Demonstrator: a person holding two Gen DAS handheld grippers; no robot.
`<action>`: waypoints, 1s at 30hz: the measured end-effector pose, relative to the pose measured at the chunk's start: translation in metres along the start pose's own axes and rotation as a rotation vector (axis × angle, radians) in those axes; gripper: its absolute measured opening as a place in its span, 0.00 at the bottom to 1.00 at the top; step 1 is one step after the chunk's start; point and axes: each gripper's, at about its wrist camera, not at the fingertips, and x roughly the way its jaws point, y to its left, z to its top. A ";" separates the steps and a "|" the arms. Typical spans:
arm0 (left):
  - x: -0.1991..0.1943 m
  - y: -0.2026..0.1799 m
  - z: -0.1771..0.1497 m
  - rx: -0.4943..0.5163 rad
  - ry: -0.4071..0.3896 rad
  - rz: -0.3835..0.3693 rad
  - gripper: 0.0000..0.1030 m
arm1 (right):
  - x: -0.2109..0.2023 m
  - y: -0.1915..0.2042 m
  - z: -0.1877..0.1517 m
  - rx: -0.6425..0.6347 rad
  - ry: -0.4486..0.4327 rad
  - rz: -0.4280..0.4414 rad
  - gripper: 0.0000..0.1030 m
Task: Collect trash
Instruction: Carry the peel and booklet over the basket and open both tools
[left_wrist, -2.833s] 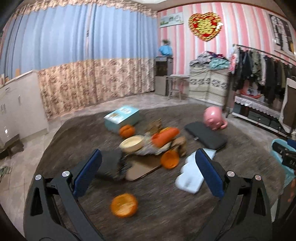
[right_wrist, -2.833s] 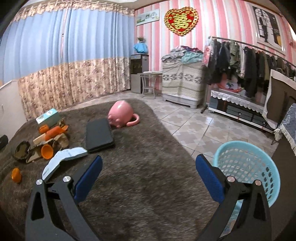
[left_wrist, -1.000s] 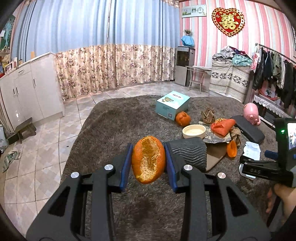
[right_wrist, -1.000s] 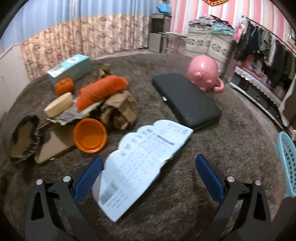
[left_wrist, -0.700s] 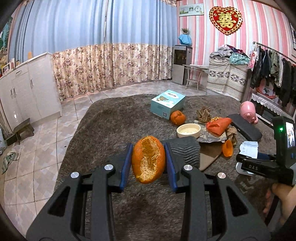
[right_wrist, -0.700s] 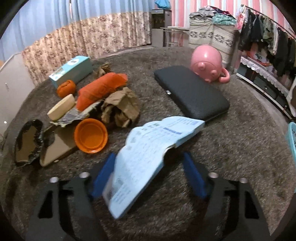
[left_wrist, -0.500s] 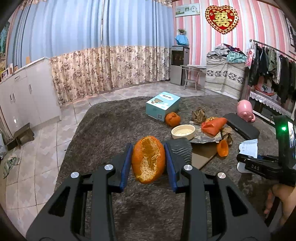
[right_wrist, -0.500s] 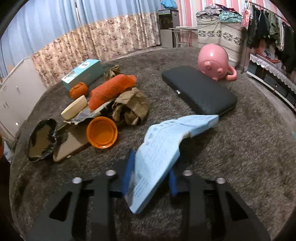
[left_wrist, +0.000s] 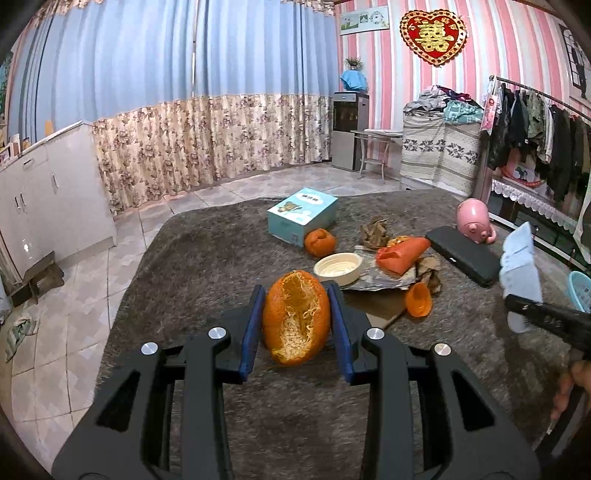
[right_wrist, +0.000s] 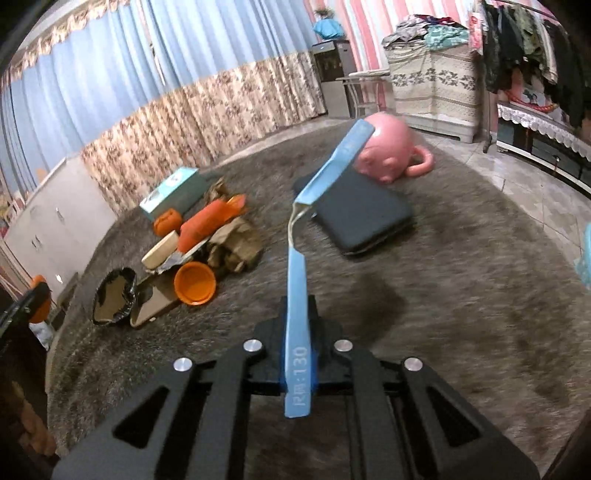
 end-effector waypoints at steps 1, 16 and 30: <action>0.000 -0.005 0.001 0.004 -0.001 -0.004 0.32 | -0.006 -0.007 0.001 0.007 -0.010 -0.003 0.08; 0.015 -0.113 0.015 0.109 -0.020 -0.142 0.32 | -0.093 -0.136 0.020 0.092 -0.148 -0.177 0.08; 0.009 -0.286 0.026 0.242 -0.087 -0.406 0.32 | -0.156 -0.253 0.004 0.171 -0.186 -0.412 0.08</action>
